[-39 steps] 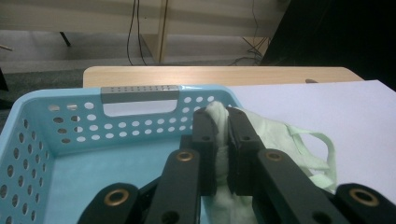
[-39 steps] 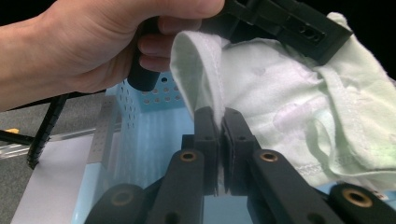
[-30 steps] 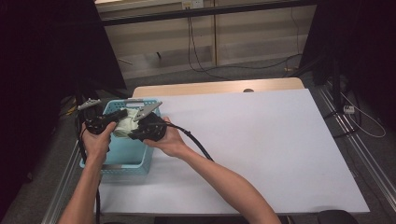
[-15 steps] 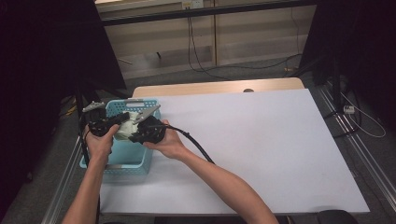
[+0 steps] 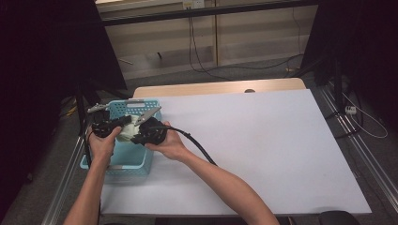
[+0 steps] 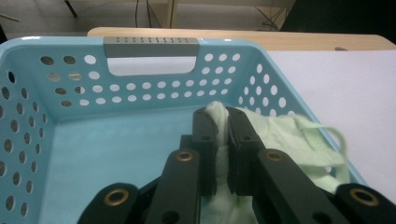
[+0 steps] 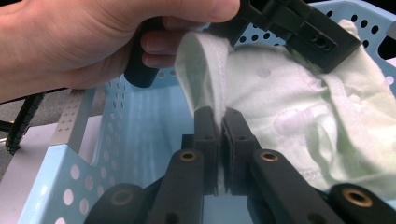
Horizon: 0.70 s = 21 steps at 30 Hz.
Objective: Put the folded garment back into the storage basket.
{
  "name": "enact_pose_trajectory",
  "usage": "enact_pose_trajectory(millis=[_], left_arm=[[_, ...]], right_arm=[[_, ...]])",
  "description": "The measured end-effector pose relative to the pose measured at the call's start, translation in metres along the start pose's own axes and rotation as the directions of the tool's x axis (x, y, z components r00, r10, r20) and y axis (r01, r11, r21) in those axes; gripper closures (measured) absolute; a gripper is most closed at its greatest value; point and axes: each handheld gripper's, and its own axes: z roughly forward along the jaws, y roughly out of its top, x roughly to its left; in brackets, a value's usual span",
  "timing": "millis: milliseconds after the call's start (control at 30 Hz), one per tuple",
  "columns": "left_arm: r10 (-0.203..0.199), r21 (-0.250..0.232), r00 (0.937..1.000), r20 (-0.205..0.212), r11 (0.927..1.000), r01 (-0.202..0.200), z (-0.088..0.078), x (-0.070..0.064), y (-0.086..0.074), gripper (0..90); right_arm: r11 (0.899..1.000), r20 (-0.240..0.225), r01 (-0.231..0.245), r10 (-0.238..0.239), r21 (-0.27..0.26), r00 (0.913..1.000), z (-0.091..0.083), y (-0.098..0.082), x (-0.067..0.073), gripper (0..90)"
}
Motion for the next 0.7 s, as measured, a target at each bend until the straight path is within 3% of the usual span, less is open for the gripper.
enact_pose_trajectory(millis=[200,700], left_arm=[[-0.018,0.008,0.9998,-0.01,0.9998,0.018,0.0039,0.0004,-0.0034,83.7],[-0.009,0.072,0.9995,-0.031,0.9974,0.011,0.0069,0.0014,-0.0042,83.7]], right_arm=[[1.0,-0.002,-0.003,0.003,0.012,1.0,0.0018,-0.0023,-0.0022,87.0],[0.999,-0.016,-0.004,0.005,0.031,0.9999,0.0078,-0.0057,-0.0026,86.9]])
